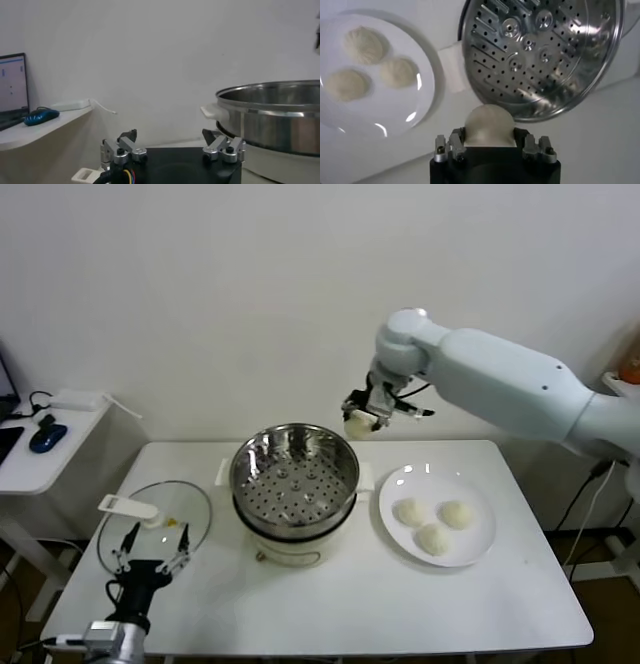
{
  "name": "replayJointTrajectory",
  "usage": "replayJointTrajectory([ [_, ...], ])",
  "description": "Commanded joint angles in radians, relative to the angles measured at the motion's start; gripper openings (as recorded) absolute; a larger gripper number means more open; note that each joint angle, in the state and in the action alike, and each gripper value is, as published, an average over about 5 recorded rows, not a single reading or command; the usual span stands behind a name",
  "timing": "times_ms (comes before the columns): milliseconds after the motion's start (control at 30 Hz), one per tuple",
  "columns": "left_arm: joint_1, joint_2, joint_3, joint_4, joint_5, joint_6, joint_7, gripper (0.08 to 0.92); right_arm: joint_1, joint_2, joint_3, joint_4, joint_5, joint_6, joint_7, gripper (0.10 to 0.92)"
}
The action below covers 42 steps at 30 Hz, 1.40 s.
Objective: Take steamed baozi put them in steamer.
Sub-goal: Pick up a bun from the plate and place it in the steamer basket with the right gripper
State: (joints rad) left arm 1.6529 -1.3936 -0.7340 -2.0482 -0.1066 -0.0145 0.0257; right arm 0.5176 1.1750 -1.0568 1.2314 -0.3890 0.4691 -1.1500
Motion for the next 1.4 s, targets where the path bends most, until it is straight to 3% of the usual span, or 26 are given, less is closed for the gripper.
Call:
replayJointTrajectory([
  [33,0.002,0.004,-0.002,-0.001,-0.002,-0.001,0.0,0.823,-0.034,0.139,0.009,-0.026,-0.123,0.05,0.001,0.636],
  [800,-0.003,0.0,-0.006,0.031,-0.023,-0.007,0.0,0.823,-0.236,0.316,0.113,-0.296,-0.362,0.136,0.035,0.648],
  [1400,-0.006,-0.002,-0.006,0.049,-0.025,-0.01,0.0,0.823,-0.277,0.359,0.171,-0.349,-0.435,0.168,0.052,0.68],
])
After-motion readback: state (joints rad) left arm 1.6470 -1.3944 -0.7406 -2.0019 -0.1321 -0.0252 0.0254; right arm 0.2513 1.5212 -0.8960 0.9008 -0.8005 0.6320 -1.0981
